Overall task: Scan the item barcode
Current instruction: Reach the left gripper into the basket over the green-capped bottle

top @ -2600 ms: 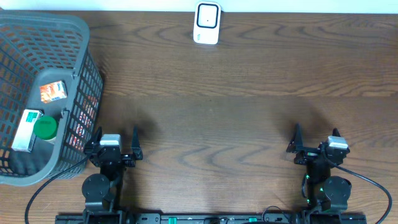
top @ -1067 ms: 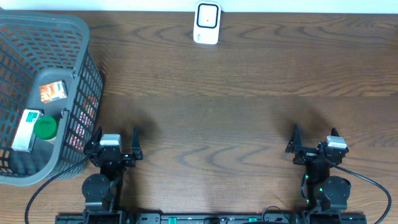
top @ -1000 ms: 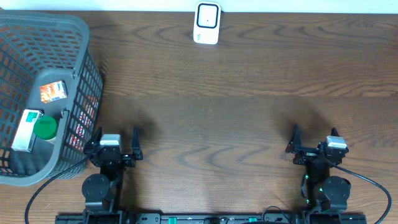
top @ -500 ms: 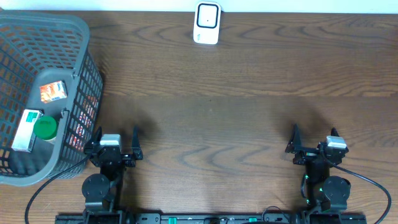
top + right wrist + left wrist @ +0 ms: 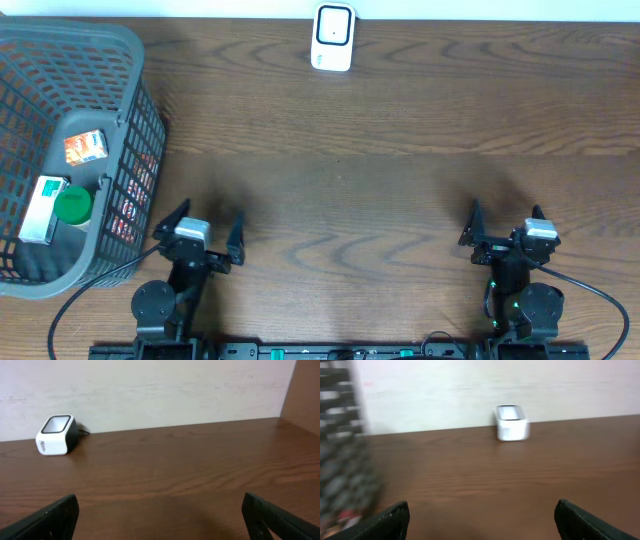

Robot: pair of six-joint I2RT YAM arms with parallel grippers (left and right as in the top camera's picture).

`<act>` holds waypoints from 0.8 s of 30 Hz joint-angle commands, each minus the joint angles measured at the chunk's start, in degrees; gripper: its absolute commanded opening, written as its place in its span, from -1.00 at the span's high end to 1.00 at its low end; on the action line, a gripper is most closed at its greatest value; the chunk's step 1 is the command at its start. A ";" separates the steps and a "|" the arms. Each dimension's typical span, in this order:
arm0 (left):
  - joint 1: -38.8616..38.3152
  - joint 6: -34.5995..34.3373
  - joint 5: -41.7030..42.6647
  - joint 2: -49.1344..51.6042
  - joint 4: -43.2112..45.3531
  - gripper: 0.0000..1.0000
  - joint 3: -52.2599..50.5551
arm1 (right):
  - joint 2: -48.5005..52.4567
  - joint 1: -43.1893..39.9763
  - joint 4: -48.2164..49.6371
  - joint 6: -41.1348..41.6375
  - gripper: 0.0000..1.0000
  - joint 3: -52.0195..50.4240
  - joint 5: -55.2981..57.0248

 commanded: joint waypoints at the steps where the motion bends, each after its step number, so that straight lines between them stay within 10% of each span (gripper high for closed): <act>1: 0.28 -0.68 11.82 -0.13 -1.01 -0.84 0.85 | -0.26 0.39 -0.26 -0.72 -0.98 -0.07 -0.07; 10: 0.17 -0.98 14.56 13.05 -4.50 -0.84 16.98 | -0.26 0.39 -0.24 -0.72 -0.99 -0.07 -0.07; 18: 0.20 -3.63 14.56 42.88 -29.77 -0.85 58.82 | -0.26 0.39 -0.24 -0.72 -0.98 -0.07 -0.09; 24: 0.20 -3.67 15.28 51.41 -38.56 -0.84 71.69 | -0.26 0.39 -0.24 -0.72 -0.98 -0.07 -0.09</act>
